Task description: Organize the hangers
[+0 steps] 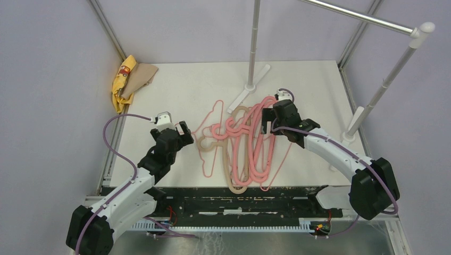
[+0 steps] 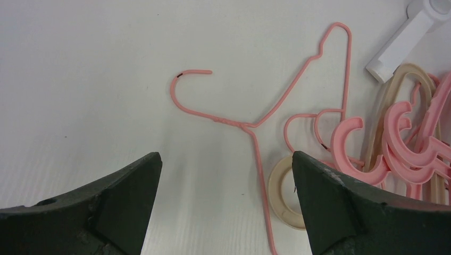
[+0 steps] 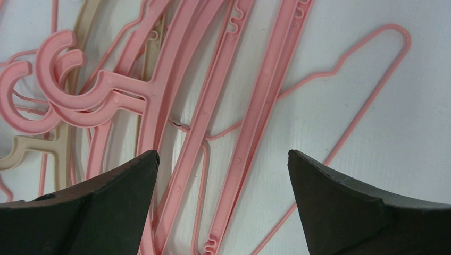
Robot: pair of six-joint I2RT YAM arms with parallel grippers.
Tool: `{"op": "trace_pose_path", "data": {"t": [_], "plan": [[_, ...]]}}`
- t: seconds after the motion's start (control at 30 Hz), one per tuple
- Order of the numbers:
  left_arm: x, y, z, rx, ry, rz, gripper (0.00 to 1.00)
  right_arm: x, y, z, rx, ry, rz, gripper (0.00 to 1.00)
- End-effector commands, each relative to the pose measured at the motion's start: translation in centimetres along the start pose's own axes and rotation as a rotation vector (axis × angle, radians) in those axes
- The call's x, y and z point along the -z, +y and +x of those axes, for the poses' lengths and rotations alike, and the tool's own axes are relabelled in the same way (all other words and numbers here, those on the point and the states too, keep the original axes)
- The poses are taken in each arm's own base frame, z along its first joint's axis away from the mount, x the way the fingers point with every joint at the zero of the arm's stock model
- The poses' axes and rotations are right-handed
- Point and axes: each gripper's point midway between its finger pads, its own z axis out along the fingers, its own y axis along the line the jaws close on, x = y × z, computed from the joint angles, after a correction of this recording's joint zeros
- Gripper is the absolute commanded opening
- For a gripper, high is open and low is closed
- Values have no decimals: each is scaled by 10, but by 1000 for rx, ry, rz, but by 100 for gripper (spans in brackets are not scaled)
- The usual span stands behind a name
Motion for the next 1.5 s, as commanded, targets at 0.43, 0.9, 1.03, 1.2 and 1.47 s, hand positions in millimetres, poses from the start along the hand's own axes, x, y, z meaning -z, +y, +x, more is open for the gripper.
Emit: {"op": "trace_pose_path", "data": {"t": [0.43, 0.9, 1.03, 1.2, 1.47], "plan": [[-5, -1, -15, 32, -20, -51, 99, -5, 21, 1, 145, -21, -74, 92], [-7, 5, -1, 29, 11, -75, 99, -13, 88, 70, 246, 113, -210, 73], [-6, 8, 2, 26, 18, -84, 99, -18, 87, 85, 246, 139, -202, 71], [-4, 9, 5, 45, 8, -73, 99, -26, 91, 103, 243, 179, -216, 64], [-4, 9, 8, 45, 11, -69, 99, -27, 88, 109, 253, 185, -200, 54]]}}
